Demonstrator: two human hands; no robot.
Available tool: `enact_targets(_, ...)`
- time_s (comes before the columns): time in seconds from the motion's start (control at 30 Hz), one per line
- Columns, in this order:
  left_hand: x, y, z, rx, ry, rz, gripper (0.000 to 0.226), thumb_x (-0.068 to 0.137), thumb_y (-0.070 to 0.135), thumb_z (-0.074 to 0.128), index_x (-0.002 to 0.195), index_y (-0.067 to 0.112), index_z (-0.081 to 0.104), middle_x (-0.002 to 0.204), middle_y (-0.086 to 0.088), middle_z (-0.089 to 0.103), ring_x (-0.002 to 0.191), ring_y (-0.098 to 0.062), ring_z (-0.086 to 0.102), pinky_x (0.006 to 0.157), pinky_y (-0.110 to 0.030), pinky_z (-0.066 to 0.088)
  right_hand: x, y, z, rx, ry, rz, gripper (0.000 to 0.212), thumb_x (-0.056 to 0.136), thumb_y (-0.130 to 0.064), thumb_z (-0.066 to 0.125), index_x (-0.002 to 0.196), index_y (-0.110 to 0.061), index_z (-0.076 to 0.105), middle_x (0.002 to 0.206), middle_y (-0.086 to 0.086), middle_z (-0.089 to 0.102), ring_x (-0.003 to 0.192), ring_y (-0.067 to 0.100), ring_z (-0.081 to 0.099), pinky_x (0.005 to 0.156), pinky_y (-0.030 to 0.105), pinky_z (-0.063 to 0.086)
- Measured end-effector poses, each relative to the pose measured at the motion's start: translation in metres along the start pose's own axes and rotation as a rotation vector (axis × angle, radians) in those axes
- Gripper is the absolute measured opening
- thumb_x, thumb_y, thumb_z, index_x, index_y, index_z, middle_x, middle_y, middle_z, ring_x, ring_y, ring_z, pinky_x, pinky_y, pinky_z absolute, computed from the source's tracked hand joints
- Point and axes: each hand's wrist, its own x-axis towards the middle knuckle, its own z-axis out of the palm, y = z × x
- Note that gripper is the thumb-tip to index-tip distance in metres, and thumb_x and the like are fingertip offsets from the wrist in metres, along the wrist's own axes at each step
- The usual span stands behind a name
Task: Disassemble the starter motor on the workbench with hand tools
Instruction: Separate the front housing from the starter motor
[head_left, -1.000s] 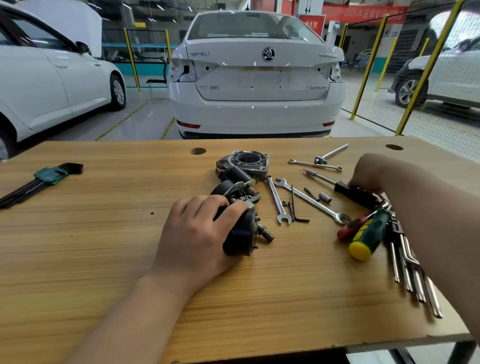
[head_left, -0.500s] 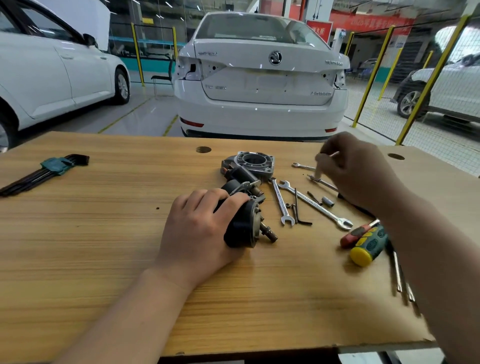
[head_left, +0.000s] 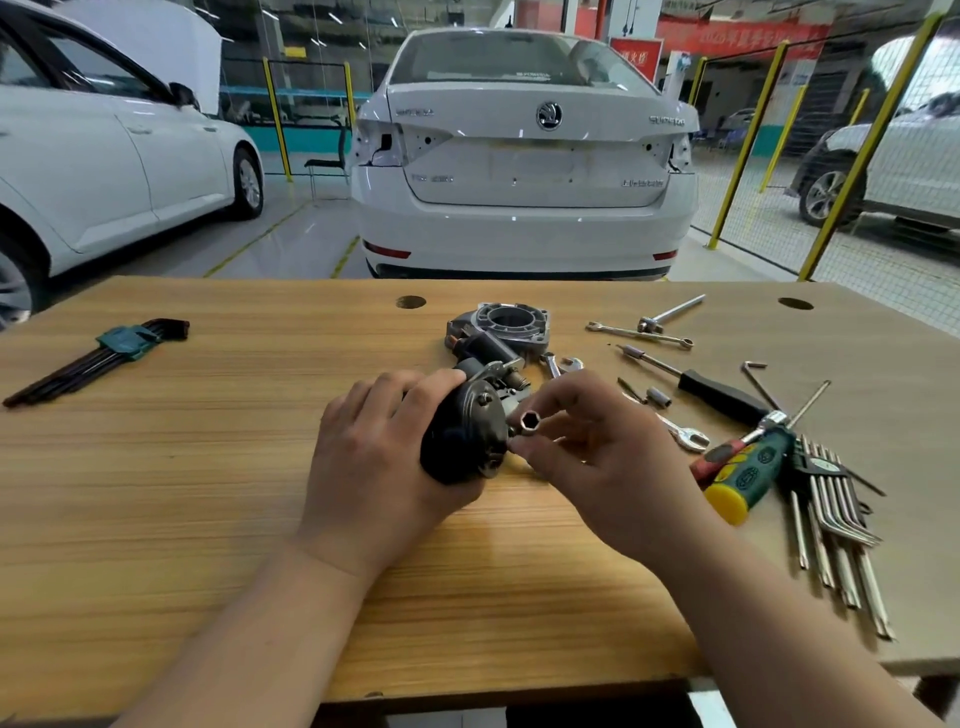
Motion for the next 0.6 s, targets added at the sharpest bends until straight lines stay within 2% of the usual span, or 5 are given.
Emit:
enact_targets(0.13,0.0,-0.001,0.0,-0.008,-0.012,-0.007,0.068,0.065,0.052,0.064,0.124,0.024,0.046,0.111,-0.006,0.064,0.097,-0.031,0.06,0.084,-0.047,0.048,0.002,0.002,0.001,0.018,-0.01,-0.011,0.028,0.082,-0.019,0.072,0.09,-0.04,0.056,0.095,-0.016,0.068,0.084,0.004,0.066,0.068,0.016,0.051)
enact_targets(0.23,0.0,-0.001,0.0,-0.009,-0.004,0.007,0.067,0.065,0.05,0.067,0.123,0.024,0.047,0.11,-0.007,0.065,0.095,-0.031,0.061,0.082,-0.048,0.048,0.007,0.002,-0.002,-0.073,0.026,0.012,0.017,0.083,-0.027,0.069,0.088,-0.041,0.06,0.084,-0.022,0.064,0.076,0.002,0.06,0.065,0.012,0.046)
enact_targets(0.33,0.0,-0.001,0.001,0.018,-0.009,0.032,0.066,0.066,0.05,0.067,0.123,0.022,0.049,0.11,-0.006,0.065,0.093,-0.03,0.061,0.08,-0.046,0.048,0.015,-0.002,-0.007,-0.158,0.024,0.063,0.02,0.091,-0.029,0.064,0.08,-0.047,0.062,0.07,-0.028,0.061,0.065,-0.002,0.057,0.057,0.011,0.043)
enact_targets(0.5,-0.001,-0.001,0.003,0.061,-0.002,0.067,0.064,0.068,0.051,0.065,0.122,0.018,0.056,0.108,-0.007,0.065,0.093,-0.03,0.061,0.078,-0.046,0.048,0.025,-0.013,-0.009,-0.205,-0.002,0.149,0.036,0.094,-0.037,0.057,0.058,-0.039,0.058,0.047,-0.015,0.054,0.043,0.003,0.047,0.042,0.013,0.036)
enact_targets(0.6,0.0,-0.002,0.004,0.074,-0.003,0.074,0.065,0.067,0.051,0.064,0.124,0.021,0.05,0.107,-0.007,0.065,0.092,-0.031,0.061,0.078,-0.046,0.048,0.027,-0.016,-0.008,-0.25,-0.028,0.209,0.038,0.094,-0.038,0.057,0.057,-0.027,0.06,0.043,-0.011,0.048,0.039,0.005,0.043,0.039,0.013,0.032)
